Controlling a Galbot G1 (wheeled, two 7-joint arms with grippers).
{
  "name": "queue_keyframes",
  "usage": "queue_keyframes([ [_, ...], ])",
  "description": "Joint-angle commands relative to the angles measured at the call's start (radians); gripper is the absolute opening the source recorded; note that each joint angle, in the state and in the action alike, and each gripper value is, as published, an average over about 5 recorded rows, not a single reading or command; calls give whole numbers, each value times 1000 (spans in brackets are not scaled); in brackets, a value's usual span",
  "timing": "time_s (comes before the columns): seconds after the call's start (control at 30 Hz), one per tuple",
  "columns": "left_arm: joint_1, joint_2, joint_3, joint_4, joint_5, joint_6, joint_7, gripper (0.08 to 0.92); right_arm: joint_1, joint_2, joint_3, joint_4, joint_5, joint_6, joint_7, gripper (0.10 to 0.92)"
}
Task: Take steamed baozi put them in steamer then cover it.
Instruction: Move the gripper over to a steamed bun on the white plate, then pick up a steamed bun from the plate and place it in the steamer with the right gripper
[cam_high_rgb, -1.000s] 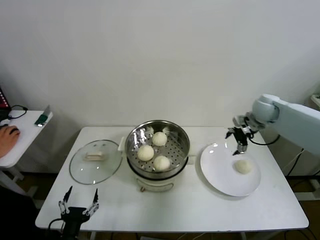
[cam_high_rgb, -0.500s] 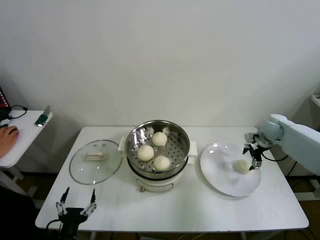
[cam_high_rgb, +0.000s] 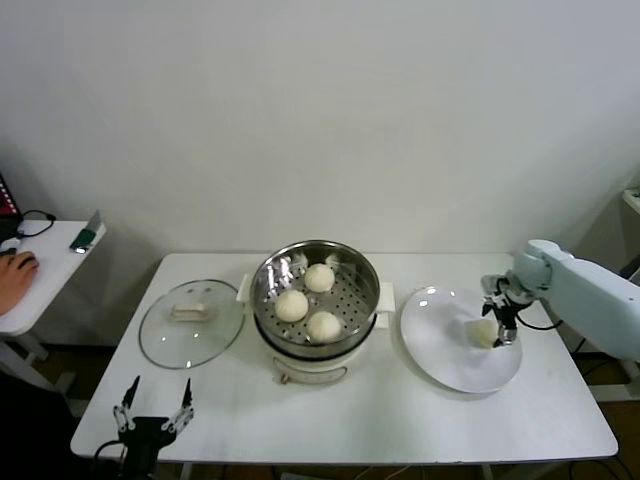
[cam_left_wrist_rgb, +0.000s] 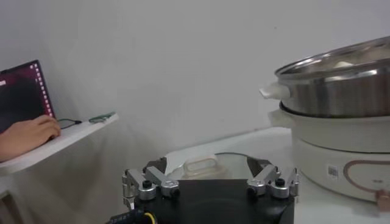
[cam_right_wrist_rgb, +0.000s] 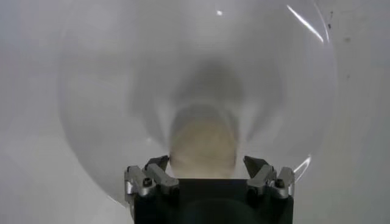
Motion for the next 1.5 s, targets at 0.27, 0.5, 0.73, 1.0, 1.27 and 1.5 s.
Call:
queue_keyframes([
  [0.27, -1, -2, 2, 6, 1, 0, -3, 823, -17, 47, 27, -72, -29, 19, -20, 815],
  [0.5, 2, -3, 1, 7, 1, 0, -6, 823, 13, 43, 3, -69, 16, 11, -27, 719],
  [0.73, 9, -2, 1, 3, 1, 0, -3, 823, 208, 44, -164, -22, 232, -40, -11, 680],
  [1.0, 23, -4, 34, -30, 8, -5, 21, 823, 611, 178, -559, 48, 638, -113, 2, 679],
  [1.27, 47, -12, 58, -51, 22, -10, 16, 823, 847, 404, -834, 121, 1002, -170, 47, 685],
  [1.5, 63, -6, 74, -78, -19, -4, 11, 823, 908, 523, -912, 240, 1099, -205, 102, 685],
])
